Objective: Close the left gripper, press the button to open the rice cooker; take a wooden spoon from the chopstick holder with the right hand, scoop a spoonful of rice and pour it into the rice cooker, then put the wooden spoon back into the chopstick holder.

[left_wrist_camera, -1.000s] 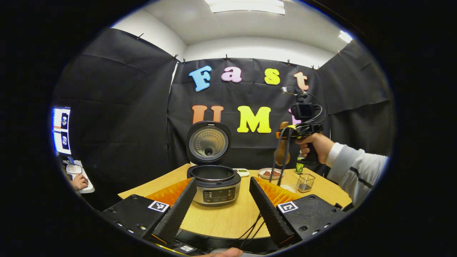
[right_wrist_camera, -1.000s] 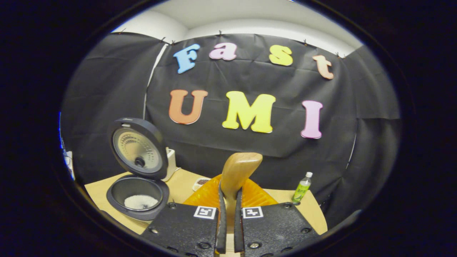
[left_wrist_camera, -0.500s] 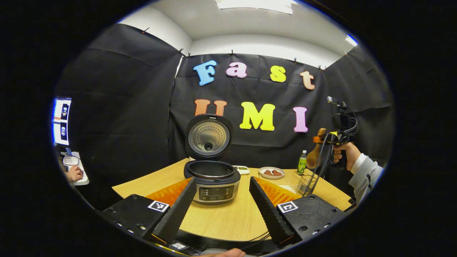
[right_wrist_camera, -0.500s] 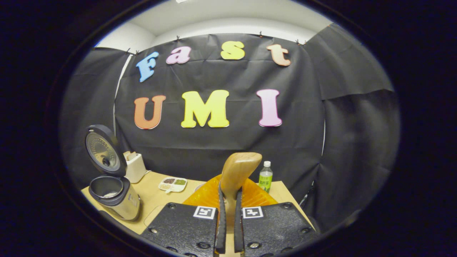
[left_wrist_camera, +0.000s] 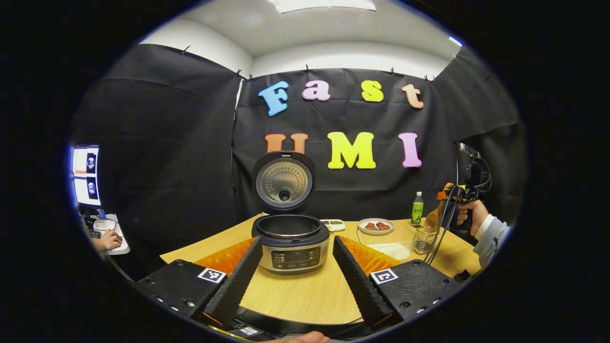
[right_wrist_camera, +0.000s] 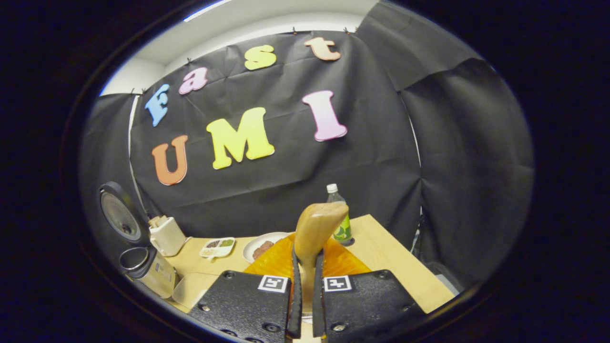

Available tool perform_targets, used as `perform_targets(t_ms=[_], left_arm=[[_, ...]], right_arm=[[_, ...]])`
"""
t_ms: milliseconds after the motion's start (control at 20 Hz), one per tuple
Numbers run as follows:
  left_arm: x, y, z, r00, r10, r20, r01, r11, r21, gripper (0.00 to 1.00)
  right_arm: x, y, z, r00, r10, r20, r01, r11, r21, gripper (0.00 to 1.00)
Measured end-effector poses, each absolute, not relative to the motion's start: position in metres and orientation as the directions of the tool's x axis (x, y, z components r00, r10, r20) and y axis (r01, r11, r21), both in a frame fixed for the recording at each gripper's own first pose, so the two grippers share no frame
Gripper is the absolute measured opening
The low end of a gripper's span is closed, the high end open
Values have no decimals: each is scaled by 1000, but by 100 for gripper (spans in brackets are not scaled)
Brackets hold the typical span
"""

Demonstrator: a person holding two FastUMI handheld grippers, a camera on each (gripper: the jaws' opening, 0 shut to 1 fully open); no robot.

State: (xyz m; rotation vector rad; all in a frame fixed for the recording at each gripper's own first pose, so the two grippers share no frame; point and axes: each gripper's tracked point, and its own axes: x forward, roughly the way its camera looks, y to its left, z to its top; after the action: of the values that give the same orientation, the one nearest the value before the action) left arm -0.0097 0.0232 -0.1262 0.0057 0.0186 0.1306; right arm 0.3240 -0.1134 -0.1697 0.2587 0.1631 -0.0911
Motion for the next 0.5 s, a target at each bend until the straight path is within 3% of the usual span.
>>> perform_targets(t_ms=[250, 500], left_arm=[[-5, 23, -137, 992, 121, -47, -121, 993, 7, 95], [-5, 30, -137, 990, 132, -55, -132, 991, -10, 95]], right_arm=[[334, -120, -191, 979, -41, -200, 105, 941, 322, 14], [346, -113, -229, 954, -10, -298, 126, 920, 372, 15]])
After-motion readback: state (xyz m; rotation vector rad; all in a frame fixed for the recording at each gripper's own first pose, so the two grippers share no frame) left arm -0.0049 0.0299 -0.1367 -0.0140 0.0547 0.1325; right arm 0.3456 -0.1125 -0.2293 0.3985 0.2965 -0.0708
